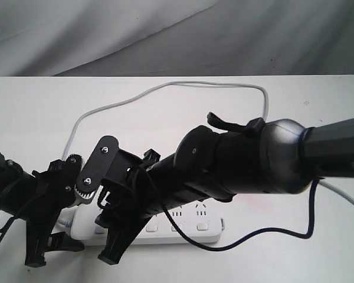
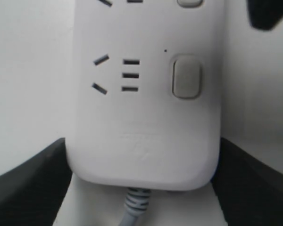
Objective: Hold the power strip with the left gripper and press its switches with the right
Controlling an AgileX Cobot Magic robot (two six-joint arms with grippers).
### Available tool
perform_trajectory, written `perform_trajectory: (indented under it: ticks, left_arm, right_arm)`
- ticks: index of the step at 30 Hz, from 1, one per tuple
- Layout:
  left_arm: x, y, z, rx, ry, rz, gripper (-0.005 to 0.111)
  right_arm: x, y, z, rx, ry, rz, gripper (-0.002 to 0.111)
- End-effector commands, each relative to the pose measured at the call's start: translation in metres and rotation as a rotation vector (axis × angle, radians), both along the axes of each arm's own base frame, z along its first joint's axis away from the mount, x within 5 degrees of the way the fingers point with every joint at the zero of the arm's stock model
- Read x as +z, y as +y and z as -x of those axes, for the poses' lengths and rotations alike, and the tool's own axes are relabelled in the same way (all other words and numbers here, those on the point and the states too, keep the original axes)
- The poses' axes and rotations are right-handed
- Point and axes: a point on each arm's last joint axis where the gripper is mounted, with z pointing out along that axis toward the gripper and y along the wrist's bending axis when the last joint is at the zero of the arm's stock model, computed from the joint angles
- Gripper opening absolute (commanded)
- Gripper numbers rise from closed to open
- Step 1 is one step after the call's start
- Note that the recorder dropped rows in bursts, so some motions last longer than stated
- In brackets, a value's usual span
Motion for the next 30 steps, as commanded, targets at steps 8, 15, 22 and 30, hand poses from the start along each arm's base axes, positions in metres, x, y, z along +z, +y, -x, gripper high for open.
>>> perform_trajectory:
  ticks: [8,15,22,30]
  left_arm:
    - [-0.001,0.003,-0.002,-0.004,-0.024,-0.031,0.054]
    - [-0.001,0.003,-0.002,-0.004,-0.024,-0.031,0.054]
    - [-0.001,0.003,-0.002,-0.004,-0.024,-0.031,0.054]
    - [-0.001,0.003,-0.002,-0.004,-0.024,-0.031,0.054]
  right_arm:
    - [-0.004,0.005,0.011,0.162,0.001,0.03,0.037]
    - [-0.005,0.014,0.026,0.317,-0.109,0.069,0.037]
    - [-0.007,0.018,0.025,0.308,-0.186,0.08,0.037]
    - [-0.023,0.02,0.021,0.313,-0.213,0.113,0.037]
